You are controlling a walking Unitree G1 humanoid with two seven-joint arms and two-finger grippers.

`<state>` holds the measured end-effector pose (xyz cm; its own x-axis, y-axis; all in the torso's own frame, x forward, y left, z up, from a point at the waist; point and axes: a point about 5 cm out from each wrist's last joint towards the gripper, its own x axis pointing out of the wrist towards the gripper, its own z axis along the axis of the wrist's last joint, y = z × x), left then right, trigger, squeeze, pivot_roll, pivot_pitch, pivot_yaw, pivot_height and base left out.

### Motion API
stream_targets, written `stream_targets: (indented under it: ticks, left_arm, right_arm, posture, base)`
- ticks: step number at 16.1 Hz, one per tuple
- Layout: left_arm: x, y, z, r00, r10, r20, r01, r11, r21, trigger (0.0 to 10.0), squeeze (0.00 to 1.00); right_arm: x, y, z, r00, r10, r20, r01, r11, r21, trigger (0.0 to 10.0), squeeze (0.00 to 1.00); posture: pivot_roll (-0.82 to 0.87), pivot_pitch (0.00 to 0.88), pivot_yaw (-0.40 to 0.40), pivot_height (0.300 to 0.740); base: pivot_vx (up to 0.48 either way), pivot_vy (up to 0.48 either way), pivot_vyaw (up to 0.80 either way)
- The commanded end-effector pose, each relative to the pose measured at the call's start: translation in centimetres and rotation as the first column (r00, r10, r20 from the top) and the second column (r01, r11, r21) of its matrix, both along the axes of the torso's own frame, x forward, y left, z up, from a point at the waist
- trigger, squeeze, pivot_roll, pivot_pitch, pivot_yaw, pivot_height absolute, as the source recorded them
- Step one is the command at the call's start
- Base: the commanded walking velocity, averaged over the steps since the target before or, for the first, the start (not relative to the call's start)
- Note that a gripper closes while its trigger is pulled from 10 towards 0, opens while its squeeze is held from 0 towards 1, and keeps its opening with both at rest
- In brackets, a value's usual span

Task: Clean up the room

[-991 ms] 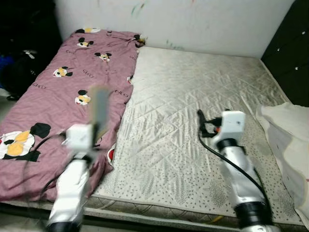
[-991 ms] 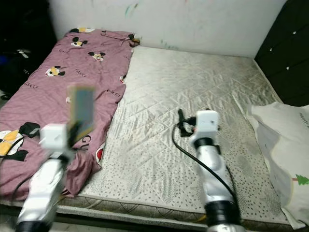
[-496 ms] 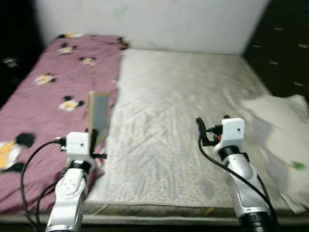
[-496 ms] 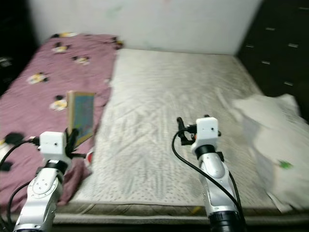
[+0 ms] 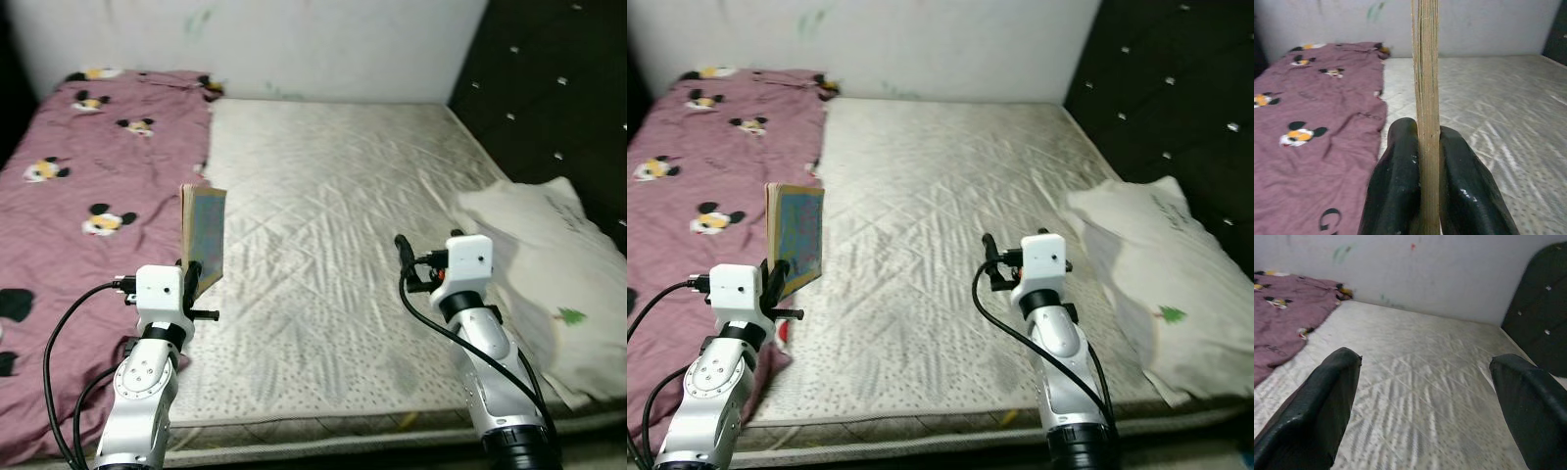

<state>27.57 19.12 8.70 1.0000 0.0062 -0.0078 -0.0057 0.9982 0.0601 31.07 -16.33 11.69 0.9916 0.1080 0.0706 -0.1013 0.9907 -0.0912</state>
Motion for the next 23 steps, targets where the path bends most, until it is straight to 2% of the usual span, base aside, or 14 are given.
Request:
stream_targets:
  ticks: [1, 7, 14, 20, 23]
  left_arm:
    - [0.4, -0.2, 1.0, 0.999, -0.014, 0.04, 0.015, 1.0, -0.004, 10.0, 0.0]
    - [0.6, -0.2, 1.1, 0.999, -0.009, 0.045, 0.009, 1.0, -0.01, 10.0, 0.0]
    - [1.7, -0.7, 2.1, 0.996, -0.014, 0.083, 0.016, 1.0, -0.014, 10.0, 0.0]
    - [2.0, -0.9, 2.2, 0.997, -0.018, 0.078, 0.018, 1.0, -0.007, 10.0, 0.0]
    - [2.1, -0.9, 2.2, 0.997, -0.023, 0.078, 0.024, 1.0, -0.007, 10.0, 0.0]
  right_arm:
    - [0.2, -0.2, 0.4, 1.0, -0.012, 0.01, 0.012, 1.0, -0.003, 10.0, 0.0]
    - [0.4, 0.1, 0.4, 1.0, -0.011, 0.009, 0.011, 1.0, 0.001, 10.0, 0.0]
    - [0.8, 0.2, 0.7, 1.0, -0.02, 0.017, 0.02, 1.0, 0.006, 10.0, 0.0]
    - [1.1, 0.4, 0.8, 1.0, -0.021, 0.016, 0.021, 1.0, 0.012, 10.0, 0.0]
    - [1.1, 0.5, 0.8, 1.0, -0.021, 0.021, 0.02, 1.0, 0.01, 10.0, 0.0]
  posture:
    - [-0.05, 0.0, -0.024, 0.74]
    - [-0.05, 0.0, -0.023, 0.74]
    - [-0.05, 0.0, -0.026, 0.74]
    - [-0.05, 0.0, -0.025, 0.74]
    - [-0.05, 0.0, -0.022, 0.74]
  base:
    - [0.0, 0.0, 0.0]
    - [0.0, 0.0, 0.0]
    - [0.0, 0.0, -0.61]
    - [0.0, 0.0, -0.63]
    - [0.0, -0.246, -0.8]
